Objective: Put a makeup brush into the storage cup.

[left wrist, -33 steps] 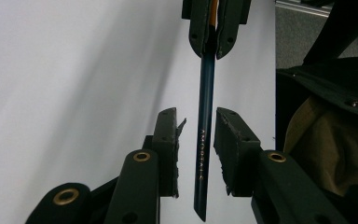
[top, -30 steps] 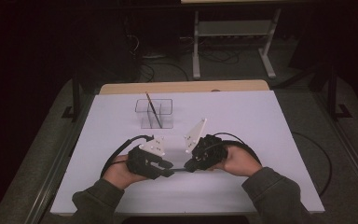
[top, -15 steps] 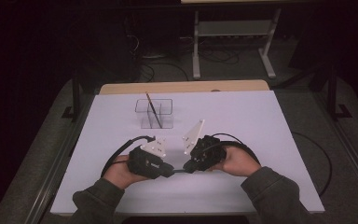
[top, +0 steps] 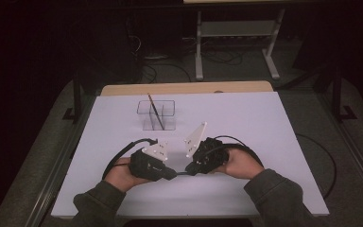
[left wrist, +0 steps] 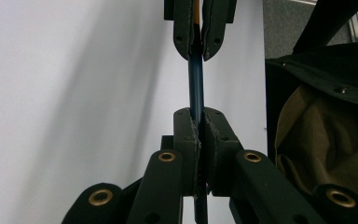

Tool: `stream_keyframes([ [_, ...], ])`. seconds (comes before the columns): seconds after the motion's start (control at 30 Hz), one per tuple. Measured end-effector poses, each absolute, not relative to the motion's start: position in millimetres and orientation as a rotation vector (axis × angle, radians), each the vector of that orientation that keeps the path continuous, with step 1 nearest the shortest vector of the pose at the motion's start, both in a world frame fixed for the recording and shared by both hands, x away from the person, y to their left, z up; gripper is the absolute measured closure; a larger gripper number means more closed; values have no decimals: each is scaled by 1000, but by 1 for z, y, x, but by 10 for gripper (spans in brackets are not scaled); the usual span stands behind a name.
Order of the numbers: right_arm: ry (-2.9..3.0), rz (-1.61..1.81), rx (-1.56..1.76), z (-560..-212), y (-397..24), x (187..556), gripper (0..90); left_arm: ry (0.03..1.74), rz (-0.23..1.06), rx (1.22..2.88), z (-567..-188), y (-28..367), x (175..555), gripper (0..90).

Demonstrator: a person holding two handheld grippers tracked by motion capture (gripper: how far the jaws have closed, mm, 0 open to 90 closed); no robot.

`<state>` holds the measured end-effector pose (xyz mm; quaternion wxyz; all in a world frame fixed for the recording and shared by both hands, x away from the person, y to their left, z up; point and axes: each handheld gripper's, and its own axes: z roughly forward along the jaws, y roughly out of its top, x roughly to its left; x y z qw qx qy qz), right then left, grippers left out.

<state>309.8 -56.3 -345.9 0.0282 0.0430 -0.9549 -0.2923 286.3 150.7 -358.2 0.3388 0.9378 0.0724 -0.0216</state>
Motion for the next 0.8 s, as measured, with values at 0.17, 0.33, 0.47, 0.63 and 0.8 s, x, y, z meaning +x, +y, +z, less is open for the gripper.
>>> stream_keyframes([
  [0.17,-2920,-940,89,-350,-61,311,661,188,-52,2442,-358,154,287,845],
  [0.33,-2907,-965,44,-357,-69,312,627,196,-41,2432,-357,159,287,845],
  [0.47,-2896,-988,21,-361,-75,313,630,198,-41,2423,-358,160,287,845],
  [0.63,-2883,-1015,22,-361,-79,314,692,192,-47,2422,-358,160,287,846],
  [0.8,-2868,-1015,58,-359,-80,315,803,187,-52,2420,-358,159,286,845],
])
